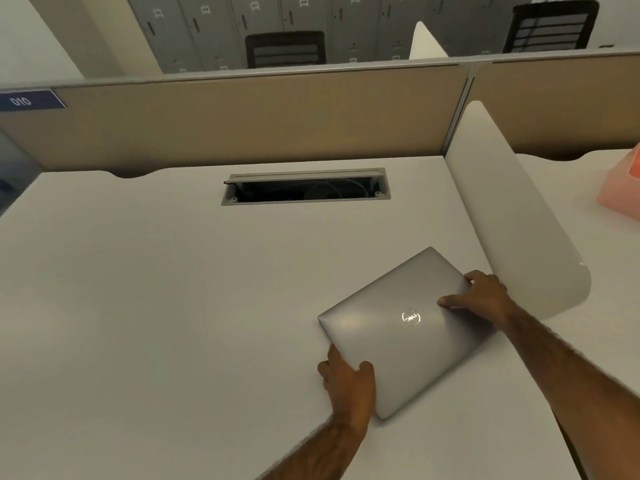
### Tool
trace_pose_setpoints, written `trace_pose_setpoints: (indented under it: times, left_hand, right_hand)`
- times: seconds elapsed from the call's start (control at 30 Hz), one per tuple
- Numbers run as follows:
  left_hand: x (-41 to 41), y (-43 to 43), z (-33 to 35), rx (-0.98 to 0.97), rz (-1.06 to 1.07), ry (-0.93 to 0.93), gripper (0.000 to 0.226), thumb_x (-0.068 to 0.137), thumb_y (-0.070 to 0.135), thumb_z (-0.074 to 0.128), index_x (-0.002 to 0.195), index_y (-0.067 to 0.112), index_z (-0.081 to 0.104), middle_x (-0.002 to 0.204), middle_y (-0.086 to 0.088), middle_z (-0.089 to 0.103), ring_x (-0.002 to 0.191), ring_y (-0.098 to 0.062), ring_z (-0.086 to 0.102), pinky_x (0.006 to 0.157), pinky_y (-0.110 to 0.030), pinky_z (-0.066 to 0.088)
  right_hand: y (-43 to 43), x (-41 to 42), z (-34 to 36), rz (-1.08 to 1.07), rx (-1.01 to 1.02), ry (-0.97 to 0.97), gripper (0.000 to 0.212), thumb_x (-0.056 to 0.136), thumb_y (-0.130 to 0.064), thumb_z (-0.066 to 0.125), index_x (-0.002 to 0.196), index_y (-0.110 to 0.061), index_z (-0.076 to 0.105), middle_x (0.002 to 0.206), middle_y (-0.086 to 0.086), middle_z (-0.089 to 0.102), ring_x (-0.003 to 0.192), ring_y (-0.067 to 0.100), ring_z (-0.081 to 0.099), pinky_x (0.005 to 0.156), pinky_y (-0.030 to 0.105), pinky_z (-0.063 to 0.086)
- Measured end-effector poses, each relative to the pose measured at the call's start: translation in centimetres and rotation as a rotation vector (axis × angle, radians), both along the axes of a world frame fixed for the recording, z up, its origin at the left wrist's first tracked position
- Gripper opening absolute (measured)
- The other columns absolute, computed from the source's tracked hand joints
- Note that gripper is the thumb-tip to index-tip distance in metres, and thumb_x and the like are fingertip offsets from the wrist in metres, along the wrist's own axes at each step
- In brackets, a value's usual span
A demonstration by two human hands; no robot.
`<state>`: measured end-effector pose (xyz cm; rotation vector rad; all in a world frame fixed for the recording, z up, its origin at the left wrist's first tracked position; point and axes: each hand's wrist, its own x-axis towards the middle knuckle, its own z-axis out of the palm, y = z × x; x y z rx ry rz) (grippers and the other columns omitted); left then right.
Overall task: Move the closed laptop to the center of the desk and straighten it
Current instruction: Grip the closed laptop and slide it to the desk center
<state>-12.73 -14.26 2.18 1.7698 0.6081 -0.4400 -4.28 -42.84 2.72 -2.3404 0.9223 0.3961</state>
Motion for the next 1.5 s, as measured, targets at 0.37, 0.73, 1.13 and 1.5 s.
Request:
trace_pose_setpoints:
  times: [0.37, 0.73, 1.13, 1.5]
  left_hand:
    - [4.0, 9.4, 0.5, 0.072, 0.03, -0.025, 0.05, 0.085, 0.016, 0.058, 0.134, 0.018, 0.051, 0.116, -0.006, 0.046, 0.108, -0.029, 0.054, 0.099, -0.039, 0.046]
    - [11.2, 24.0, 0.6, 0.156, 0.105, -0.045, 0.048, 0.078, 0.027, 0.056, 0.125, 0.02, 0.06, 0.112, -0.009, 0.05, 0.101, -0.031, 0.059, 0.095, -0.053, 0.053]
    - [14.7, 33.5, -0.1, 0.223, 0.13, -0.022, 0.055, 0.069, 0.038, 0.051, 0.12, 0.019, 0.057, 0.115, -0.009, 0.046, 0.111, -0.038, 0.055, 0.096, -0.052, 0.053]
    - [18.2, 34.6, 0.8, 0.512, -0.237, -0.309, 0.073, 0.094, 0.025, 0.057, 0.156, 0.005, 0.024, 0.161, -0.014, 0.025, 0.149, -0.031, 0.024, 0.123, -0.04, 0.018]
  right_hand:
    - [8.9, 2.6, 0.0, 0.026, 0.037, -0.012, 0.095, 0.062, -0.048, 0.096, 0.139, -0.01, 0.055, 0.137, 0.018, 0.054, 0.13, 0.038, 0.051, 0.107, 0.05, 0.047]
    - [23.8, 8.3, -0.4, 0.116, 0.011, -0.016, 0.092, 0.067, -0.059, 0.088, 0.139, -0.016, 0.052, 0.138, 0.011, 0.054, 0.13, 0.033, 0.053, 0.108, 0.046, 0.039]
    - [34.3, 14.0, -0.1, 0.213, -0.001, -0.012, 0.088, 0.07, -0.06, 0.085, 0.14, -0.018, 0.052, 0.14, 0.01, 0.052, 0.133, 0.032, 0.049, 0.11, 0.047, 0.037]
    - [38.8, 10.5, 0.4, -0.186, -0.001, -0.17, 0.075, 0.085, -0.035, 0.079, 0.149, -0.009, 0.05, 0.145, 0.022, 0.047, 0.135, 0.042, 0.045, 0.109, 0.052, 0.041]
